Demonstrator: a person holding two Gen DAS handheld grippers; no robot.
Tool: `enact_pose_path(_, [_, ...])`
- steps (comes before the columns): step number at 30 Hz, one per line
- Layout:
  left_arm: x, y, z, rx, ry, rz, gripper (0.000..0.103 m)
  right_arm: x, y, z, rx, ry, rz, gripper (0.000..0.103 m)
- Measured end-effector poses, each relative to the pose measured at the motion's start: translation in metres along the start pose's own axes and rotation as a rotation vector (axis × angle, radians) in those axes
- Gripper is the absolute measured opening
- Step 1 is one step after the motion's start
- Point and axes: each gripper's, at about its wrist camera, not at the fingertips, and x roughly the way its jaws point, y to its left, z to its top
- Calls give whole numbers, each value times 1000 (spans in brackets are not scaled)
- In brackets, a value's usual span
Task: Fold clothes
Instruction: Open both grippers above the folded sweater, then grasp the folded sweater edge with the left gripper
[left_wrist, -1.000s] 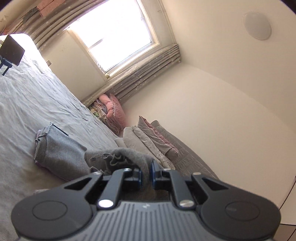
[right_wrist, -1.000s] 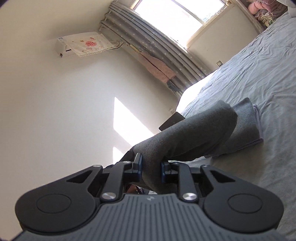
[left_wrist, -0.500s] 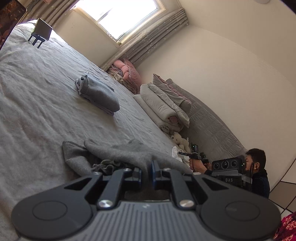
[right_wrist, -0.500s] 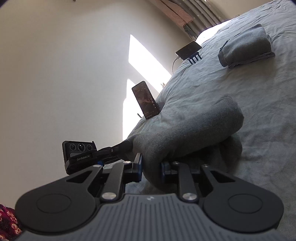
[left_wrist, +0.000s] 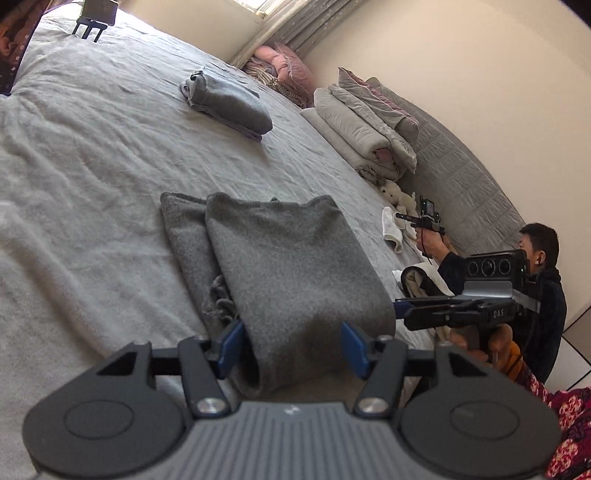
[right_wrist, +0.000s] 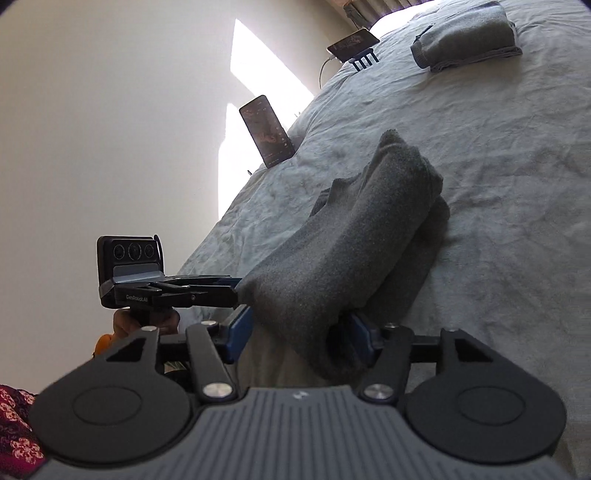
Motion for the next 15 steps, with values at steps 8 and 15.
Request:
enact_pose_path(8, [33, 27, 40, -190, -100, -2, 65, 7, -12, 35, 91, -104, -175, 64])
enact_pose_path(15, [71, 36, 49, -265, -83, 114, 40, 30, -23, 45, 120, -143, -243, 40])
